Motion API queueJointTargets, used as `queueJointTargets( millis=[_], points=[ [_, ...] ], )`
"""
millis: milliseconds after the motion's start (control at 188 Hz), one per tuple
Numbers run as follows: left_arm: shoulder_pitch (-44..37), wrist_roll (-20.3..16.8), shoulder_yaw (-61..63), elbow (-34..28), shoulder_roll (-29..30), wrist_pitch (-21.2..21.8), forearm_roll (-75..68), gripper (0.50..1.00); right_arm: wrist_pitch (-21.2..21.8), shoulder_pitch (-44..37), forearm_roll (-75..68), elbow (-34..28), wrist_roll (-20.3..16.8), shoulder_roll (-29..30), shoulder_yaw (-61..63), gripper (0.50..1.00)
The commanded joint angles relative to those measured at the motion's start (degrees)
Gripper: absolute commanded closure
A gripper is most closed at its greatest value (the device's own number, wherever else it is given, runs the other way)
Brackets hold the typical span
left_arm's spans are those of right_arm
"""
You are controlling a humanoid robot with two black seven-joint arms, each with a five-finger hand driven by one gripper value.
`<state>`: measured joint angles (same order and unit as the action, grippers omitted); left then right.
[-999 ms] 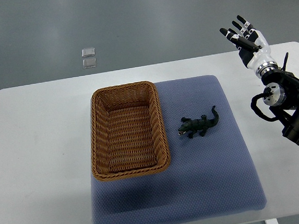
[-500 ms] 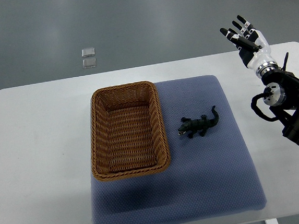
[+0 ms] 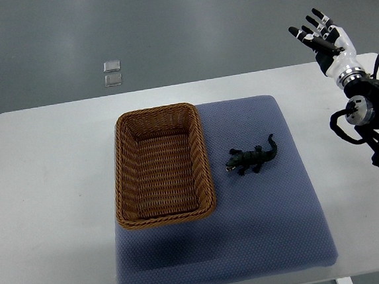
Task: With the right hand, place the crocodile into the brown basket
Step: 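Swing the right hand over the mat and lower it toward the crocodile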
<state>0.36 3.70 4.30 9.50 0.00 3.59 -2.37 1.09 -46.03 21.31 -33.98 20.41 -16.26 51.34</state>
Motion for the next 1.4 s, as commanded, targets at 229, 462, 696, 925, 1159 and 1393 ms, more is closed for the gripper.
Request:
queueJointTargets(
  millis=[229, 462, 696, 925, 1159, 1393],
  points=[
    [0.1, 0.0, 0.0, 0.0, 0.0, 0.0, 0.0, 0.5, 2.5, -10.4, 16.0, -2.1, 0.0, -12.0, -18.0, 0.574],
    [0.1, 0.0, 0.0, 0.0, 0.0, 0.0, 0.0, 0.5, 8.6, -12.0, 38.1, -17.2, 0.2, -21.1, -20.8, 0.574],
    [0.1, 0.0, 0.0, 0.0, 0.0, 0.0, 0.0, 0.5, 21.2, -15.8, 51.7, -28.6, 0.2, -26.9, -22.2, 0.574],
    [0.1, 0.0, 0.0, 0.0, 0.0, 0.0, 0.0, 0.5, 27.8, -19.8, 59.8, -39.7, -0.2, -29.3, -29.6, 0.574],
    [0.1, 0.0, 0.0, 0.0, 0.0, 0.0, 0.0, 0.5, 27.3, -19.4, 61.9, -40.4, -13.6, -26.4, -35.4, 0.583],
    [0.1, 0.0, 0.0, 0.0, 0.0, 0.0, 0.0, 0.5, 27.6, -17.9, 61.7, -40.5, -13.7, -24.1, -35.5, 0.581]
  ],
)
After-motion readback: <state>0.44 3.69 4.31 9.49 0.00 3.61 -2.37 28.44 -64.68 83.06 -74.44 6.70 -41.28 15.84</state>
